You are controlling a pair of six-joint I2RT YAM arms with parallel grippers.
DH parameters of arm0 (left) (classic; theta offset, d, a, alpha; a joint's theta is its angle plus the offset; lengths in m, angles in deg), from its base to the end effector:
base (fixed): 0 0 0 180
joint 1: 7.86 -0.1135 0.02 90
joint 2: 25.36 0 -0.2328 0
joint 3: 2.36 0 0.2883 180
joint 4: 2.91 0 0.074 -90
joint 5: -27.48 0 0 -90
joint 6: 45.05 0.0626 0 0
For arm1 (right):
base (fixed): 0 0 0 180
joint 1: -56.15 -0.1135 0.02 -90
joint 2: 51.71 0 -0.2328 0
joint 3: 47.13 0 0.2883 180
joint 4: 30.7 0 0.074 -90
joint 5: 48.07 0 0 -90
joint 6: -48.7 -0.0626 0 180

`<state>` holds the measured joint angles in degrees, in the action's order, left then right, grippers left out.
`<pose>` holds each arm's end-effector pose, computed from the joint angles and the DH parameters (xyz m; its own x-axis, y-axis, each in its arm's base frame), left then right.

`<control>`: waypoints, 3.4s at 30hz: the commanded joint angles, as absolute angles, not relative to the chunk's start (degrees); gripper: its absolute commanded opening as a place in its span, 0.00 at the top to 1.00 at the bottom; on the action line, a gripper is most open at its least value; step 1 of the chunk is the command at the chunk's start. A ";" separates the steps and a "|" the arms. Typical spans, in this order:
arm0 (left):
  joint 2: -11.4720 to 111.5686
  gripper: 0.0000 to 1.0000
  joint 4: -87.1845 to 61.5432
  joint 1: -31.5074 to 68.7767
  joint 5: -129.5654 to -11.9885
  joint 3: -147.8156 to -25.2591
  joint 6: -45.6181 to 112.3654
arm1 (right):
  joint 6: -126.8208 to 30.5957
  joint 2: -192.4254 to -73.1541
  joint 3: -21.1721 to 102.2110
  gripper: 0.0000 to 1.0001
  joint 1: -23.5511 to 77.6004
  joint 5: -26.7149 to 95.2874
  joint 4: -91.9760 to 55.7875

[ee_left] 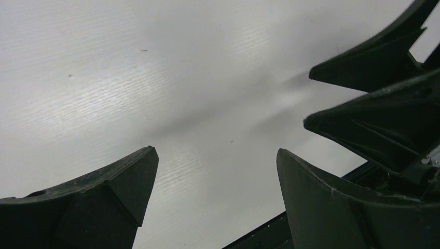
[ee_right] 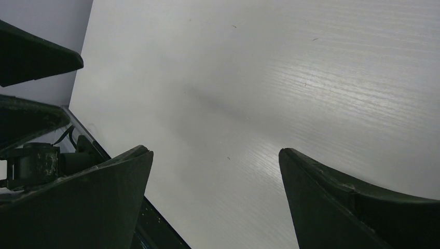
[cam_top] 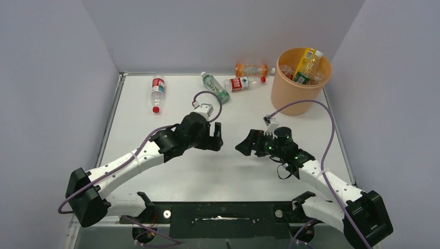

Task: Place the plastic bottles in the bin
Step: Pick up the plastic bottle at the center of the board.

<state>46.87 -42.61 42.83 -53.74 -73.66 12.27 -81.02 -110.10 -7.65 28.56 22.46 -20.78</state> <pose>0.2230 -0.2573 0.2420 -0.7205 0.0376 -0.6925 0.3591 0.8745 -0.3261 0.2449 0.1515 0.1542 -0.7731 0.2758 -0.5711 -0.2618 0.6814 0.6835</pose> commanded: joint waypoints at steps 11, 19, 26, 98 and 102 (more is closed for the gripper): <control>53.02 0.14 -38.14 17.79 -53.00 -80.78 19.34 | -81.11 -107.97 -7.82 0.02 27.84 22.47 -22.74; 68.27 0.14 -37.50 3.99 -49.79 -95.17 27.54 | -81.68 -101.80 -9.18 0.02 27.42 22.82 -19.00; 80.87 0.14 -34.98 -1.92 -48.34 -104.45 31.99 | -81.62 -96.71 -9.87 0.02 26.83 23.67 -14.58; 59.47 0.61 -29.97 18.97 -66.84 -84.79 19.79 | -86.38 -95.66 -15.82 0.02 25.58 24.01 -17.69; 56.30 0.60 -29.18 22.79 -68.74 -81.99 18.25 | -86.40 -97.16 -15.45 0.02 25.57 24.00 -18.29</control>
<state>61.38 -33.36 20.19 -64.87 -83.43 20.90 -85.88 -96.13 -15.52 26.04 24.23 -13.70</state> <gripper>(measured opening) 0.465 0.979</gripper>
